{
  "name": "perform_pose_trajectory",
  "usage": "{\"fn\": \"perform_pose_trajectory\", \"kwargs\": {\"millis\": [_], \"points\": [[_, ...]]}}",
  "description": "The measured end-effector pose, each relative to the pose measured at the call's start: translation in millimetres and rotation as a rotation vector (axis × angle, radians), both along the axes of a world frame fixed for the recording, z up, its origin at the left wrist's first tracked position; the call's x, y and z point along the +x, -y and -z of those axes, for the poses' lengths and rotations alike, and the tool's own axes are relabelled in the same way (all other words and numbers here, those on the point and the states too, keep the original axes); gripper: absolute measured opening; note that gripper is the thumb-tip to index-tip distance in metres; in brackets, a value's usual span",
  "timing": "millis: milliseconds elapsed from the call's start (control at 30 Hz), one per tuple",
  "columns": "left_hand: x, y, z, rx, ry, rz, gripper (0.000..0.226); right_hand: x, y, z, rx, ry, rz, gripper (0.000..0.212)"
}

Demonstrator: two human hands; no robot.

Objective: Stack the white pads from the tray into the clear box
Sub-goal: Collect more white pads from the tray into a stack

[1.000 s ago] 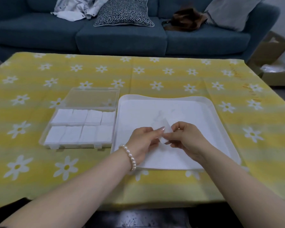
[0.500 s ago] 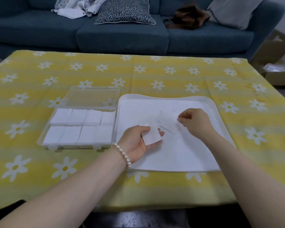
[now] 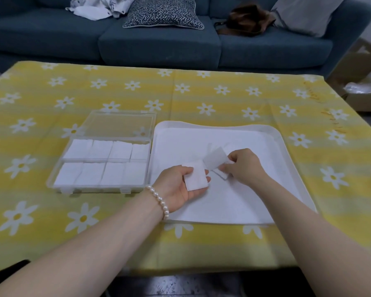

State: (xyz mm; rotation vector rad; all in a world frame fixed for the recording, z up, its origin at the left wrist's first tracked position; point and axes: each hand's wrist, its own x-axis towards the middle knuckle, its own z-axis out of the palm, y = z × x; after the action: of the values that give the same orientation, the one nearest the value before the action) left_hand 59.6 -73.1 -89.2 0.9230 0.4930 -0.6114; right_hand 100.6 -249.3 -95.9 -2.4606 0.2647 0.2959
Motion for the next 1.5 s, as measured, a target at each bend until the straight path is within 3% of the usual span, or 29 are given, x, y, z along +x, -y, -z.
{"fn": "perform_pose_trajectory", "kwargs": {"millis": [167, 333, 500, 600, 700, 800, 933, 1100, 1500], "points": [[2, 1, 4, 0.03, -0.012, -0.083, 0.027, -15, -2, -15, 0.256, -0.036, 0.044, 0.023], [3, 0, 2, 0.063, -0.015, -0.125, 0.028, -28, 2, -27, -0.035, 0.2, -0.021, 0.011], [-1, 2, 2, 0.097, -0.026, -0.043, 0.025, -28, 11, -25, 0.223, 0.149, 0.085, 0.013], [-5, 5, -1, 0.085, -0.033, 0.049, 0.018, -33, 4, -25, 0.138, 0.452, -0.012, 0.008], [-7, 8, -5, 0.031, -0.007, 0.077, 0.02, -41, -7, -19, -0.028, 0.869, -0.279, 0.009], [-8, 6, -7, -0.04, 0.062, 0.07, 0.027, -43, -12, -7, -0.143, 1.064, -0.501, 0.011], [-4, 2, -8, -0.126, 0.094, 0.067, 0.034, -44, -12, -1, -0.187, 1.094, -0.583, 0.018], [-2, -1, -7, -0.182, 0.057, 0.055, 0.036, -46, -11, -3, -0.151, 1.083, -0.633, 0.013], [-1, -6, -7, -0.157, 0.055, 0.114, 0.039, -49, -8, -4, -0.045, 1.06, -0.603, 0.01]]}}
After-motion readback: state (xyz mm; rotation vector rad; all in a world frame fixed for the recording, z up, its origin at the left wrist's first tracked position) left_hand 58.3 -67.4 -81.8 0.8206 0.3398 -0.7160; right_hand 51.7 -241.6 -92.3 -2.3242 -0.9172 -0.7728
